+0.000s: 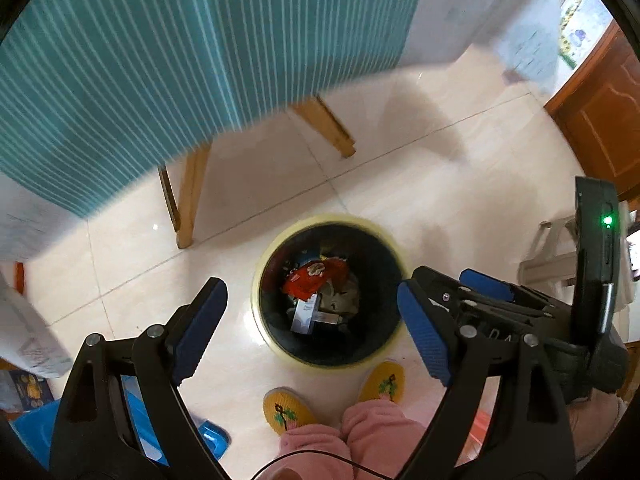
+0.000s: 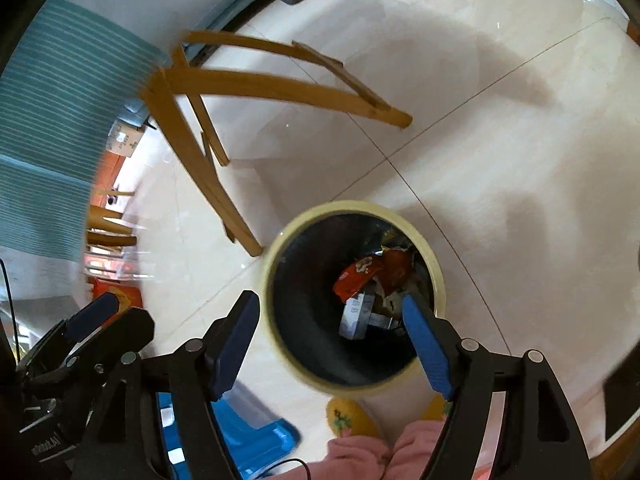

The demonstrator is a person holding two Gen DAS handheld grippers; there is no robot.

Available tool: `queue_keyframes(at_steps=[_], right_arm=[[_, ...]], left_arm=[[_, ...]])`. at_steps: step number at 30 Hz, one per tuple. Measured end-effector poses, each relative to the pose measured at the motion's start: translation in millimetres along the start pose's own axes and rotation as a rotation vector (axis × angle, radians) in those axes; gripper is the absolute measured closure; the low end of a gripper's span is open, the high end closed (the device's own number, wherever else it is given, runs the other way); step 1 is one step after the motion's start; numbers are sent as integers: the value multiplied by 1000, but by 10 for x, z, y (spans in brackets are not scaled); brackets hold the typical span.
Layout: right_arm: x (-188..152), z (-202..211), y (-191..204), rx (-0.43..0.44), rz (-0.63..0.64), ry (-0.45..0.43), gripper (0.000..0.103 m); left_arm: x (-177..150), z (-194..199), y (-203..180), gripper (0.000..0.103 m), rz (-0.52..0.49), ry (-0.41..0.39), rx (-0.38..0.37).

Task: Collect trash
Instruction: 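Raise both tools from the bin back toward the table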

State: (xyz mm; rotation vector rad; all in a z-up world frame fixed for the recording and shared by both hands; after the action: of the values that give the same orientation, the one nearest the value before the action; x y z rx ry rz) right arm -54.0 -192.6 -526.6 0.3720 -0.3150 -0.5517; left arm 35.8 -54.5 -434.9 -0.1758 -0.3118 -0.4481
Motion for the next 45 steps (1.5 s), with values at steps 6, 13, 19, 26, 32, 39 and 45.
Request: queue_keyframes(at_steps=[6,13,19,26,32,39,45], right_arm=[[150,905,425,15,38,-35,24],[335,1985,1057,-30,183,-65,22],[519,2839,1494,-34,244,-107,22],[745,3500,1826,-18,290,-153,22],[1057,3903,1992,11,327,-210,22],[1459,4194,2187,63,387,-271,22],[1672,4256,2419,111,426,-297,22]], left_arm=[[297,1018,-108,18,-25,-72,-29],[602,2106,-235,18,-54,-135,-50],[867,2826,-347,18,-66,-174,-54],[1316,3573,-414,18,-49,-266,-33],[1576,3914,-368,18,-16,-334,36],[1826,4182,-256,18,60,-397,113],[1944,4227,-61,18,110,-400,158]])
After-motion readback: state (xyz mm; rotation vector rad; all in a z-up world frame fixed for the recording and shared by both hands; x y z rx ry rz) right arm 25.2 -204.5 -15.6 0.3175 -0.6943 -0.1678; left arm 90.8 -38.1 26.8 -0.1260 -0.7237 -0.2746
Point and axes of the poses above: each gripper's, at about its wrist camera, not at the fingertips, and z roughly against the way its jaws point, y to its left, x to its top, the point moved 10 cm from there along -z, roughly the way its jaws point, and after that the axes turned 2 degrees about z, right-handed, at the moved point
